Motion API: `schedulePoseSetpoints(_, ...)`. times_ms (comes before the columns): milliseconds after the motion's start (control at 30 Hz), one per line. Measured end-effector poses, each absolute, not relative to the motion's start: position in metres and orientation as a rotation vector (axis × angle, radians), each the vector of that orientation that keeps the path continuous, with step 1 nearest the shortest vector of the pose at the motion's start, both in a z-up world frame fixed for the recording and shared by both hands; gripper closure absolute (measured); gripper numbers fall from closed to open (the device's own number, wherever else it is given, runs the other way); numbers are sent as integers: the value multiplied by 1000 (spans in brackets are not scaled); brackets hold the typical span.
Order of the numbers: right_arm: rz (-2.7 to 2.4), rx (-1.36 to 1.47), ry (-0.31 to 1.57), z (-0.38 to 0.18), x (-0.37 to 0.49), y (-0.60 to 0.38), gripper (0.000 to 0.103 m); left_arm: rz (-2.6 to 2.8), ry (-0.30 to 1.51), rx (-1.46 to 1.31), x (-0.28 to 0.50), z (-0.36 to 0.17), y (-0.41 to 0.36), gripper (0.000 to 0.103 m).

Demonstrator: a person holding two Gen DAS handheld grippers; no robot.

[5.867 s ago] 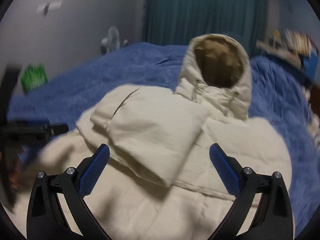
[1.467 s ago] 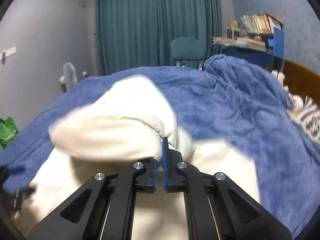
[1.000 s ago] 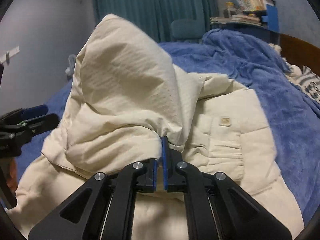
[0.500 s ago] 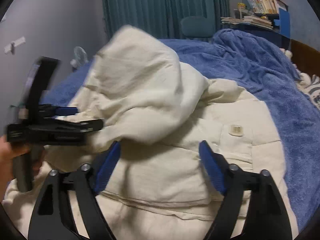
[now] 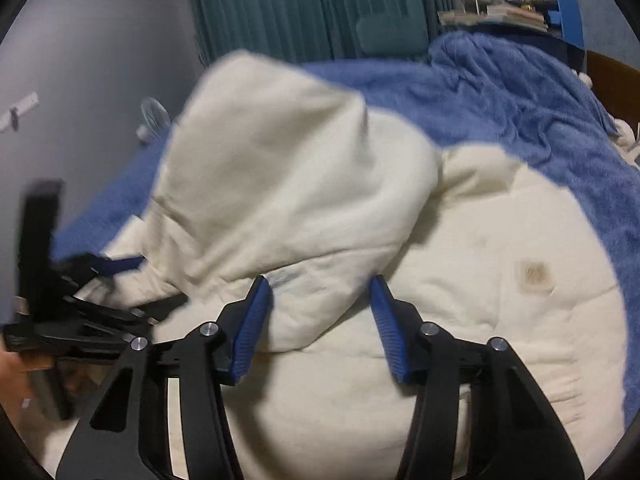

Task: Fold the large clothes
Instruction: 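Release the hood and withdraw the right gripper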

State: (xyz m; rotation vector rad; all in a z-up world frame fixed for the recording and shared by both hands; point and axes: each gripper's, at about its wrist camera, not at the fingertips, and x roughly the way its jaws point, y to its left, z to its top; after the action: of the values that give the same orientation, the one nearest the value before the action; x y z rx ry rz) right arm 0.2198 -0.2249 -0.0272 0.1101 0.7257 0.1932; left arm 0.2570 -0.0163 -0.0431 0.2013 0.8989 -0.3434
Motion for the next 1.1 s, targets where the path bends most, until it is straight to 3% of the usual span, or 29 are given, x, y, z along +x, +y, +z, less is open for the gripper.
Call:
schedulePoseSetpoints(300,173,116,763,-44,229,-225,54,-286,868,244,266,-56,-22,13)
schedulePoseSetpoints(433,180,185,725,-29,222,-236,42,-263,822,206,248,-35,-20,13)
schedulePoseSetpoints(567,151,230,672,-21,218,-244,42,-304,748,89,228,-12,-15,13)
schedulePoseSetpoints(733,140,221,704,-25,223,-243,41,-243,871,268,249,-40,-42,13)
schedulePoseSetpoints(800,139,226,711,-26,223,-244,41,-227,877,258,255,-45,-43,7)
schedulePoseSetpoints(1100,126,270,719,-2,209,-251,36,-221,871,163,236,-17,-26,7)
